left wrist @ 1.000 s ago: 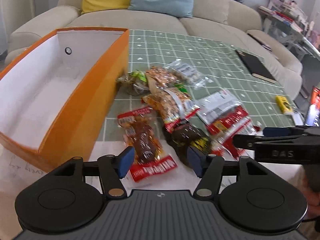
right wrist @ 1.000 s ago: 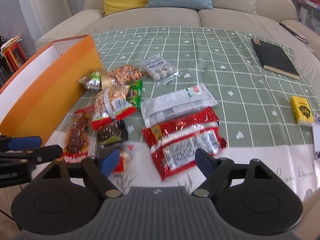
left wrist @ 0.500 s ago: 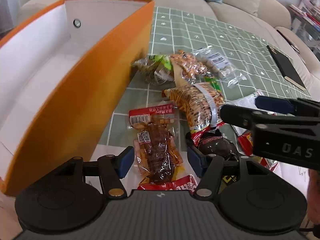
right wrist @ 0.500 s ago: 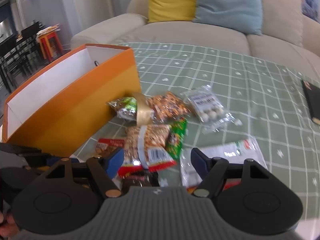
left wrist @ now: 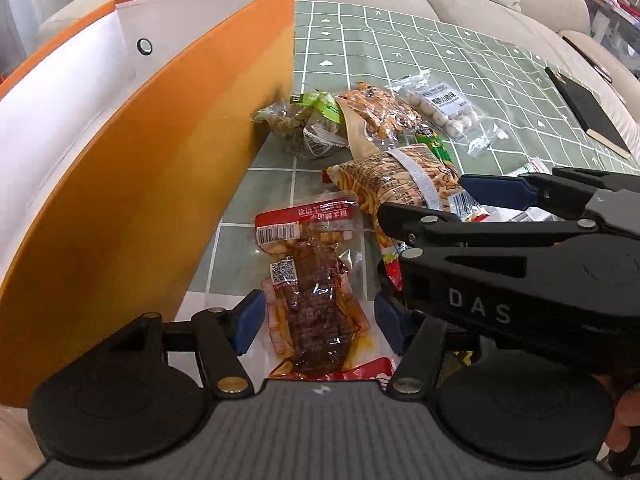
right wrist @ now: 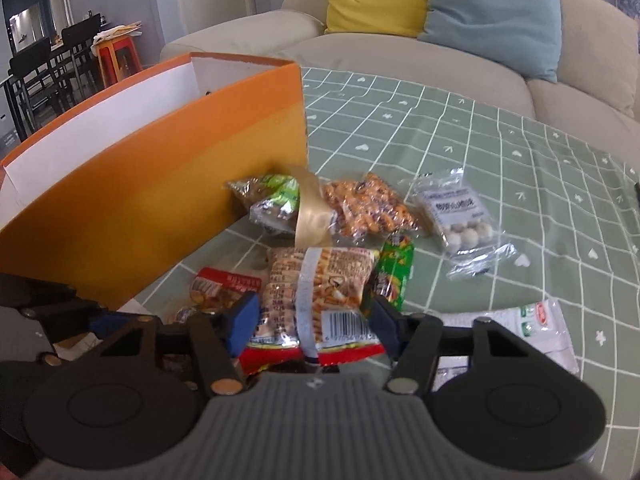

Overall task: Organize snacks
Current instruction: 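Reach the left tool to the red meat pack while the right tool reaches the striped peanut bag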

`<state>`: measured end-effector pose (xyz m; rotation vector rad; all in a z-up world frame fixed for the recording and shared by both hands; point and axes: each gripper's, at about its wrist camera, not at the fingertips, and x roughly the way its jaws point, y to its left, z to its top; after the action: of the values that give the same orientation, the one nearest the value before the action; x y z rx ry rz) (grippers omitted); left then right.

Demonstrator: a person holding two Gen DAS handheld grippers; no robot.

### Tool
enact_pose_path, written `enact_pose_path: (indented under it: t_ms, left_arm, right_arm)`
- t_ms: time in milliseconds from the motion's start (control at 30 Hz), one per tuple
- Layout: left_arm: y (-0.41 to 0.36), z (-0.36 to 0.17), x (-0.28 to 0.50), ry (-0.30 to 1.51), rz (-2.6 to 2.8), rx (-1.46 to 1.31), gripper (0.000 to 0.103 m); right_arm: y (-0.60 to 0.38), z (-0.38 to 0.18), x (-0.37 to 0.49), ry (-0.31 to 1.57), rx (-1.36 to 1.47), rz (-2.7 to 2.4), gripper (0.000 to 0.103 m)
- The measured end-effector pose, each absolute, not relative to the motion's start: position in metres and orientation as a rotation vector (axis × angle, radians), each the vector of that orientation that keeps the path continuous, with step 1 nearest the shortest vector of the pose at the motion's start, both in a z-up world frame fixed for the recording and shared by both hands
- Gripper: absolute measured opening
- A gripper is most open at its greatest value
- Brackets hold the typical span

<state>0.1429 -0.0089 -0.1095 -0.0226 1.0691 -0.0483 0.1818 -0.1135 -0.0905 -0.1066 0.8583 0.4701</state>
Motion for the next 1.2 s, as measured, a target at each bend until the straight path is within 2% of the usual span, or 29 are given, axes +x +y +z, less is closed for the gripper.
enact_pose_path:
  t_ms: [200,300,333,600,633,700,733,767,900,967,1100,1200]
  left_arm:
    - [-0.012,-0.107,0.141,1.045,-0.056,-0.001,0.057]
    - [-0.013,-0.105,0.139,1.011,-0.055,0.017,0.046]
    - [-0.013,-0.104,0.139,0.997,-0.057,0.026,0.036]
    - [-0.011,-0.099,0.137,0.986,-0.044,0.026,0.03]
    - [-0.01,-0.099,0.137,0.995,-0.036,0.024,0.033]
    - [-0.009,-0.098,0.137,1.017,-0.021,0.012,0.05]
    - [-0.008,-0.098,0.136,1.026,-0.026,-0.003,0.069]
    - [-0.007,-0.098,0.136,1.034,-0.027,-0.018,0.08]
    - [-0.007,-0.102,0.136,1.091,-0.02,-0.05,0.081]
    - [-0.01,-0.106,0.136,1.098,-0.005,-0.021,0.087]
    - [-0.011,-0.116,0.134,1.111,0.007,-0.009,0.088]
    - [-0.013,-0.116,0.131,1.066,-0.019,0.01,0.081]
  right_arm:
    - [-0.114,-0.091,0.18,0.864,-0.084,0.475,0.049]
    - [-0.115,-0.088,0.177,0.863,-0.078,0.475,0.046]
    - [-0.114,-0.087,0.177,0.861,-0.076,0.474,0.045]
    - [-0.121,-0.074,0.168,0.831,-0.06,0.465,0.044]
    - [-0.122,-0.072,0.167,0.829,-0.063,0.462,0.044]
    - [-0.123,-0.07,0.164,0.837,-0.069,0.445,0.044]
    - [-0.124,-0.07,0.164,0.845,-0.069,0.433,0.044]
    - [-0.126,-0.069,0.163,0.852,-0.062,0.422,0.044]
    - [-0.139,-0.064,0.162,0.873,-0.018,0.397,0.044]
    - [-0.145,-0.063,0.162,0.888,-0.007,0.377,0.044]
    - [-0.155,-0.066,0.164,0.921,0.044,0.355,0.044]
    - [-0.156,-0.069,0.166,0.934,0.05,0.351,0.044]
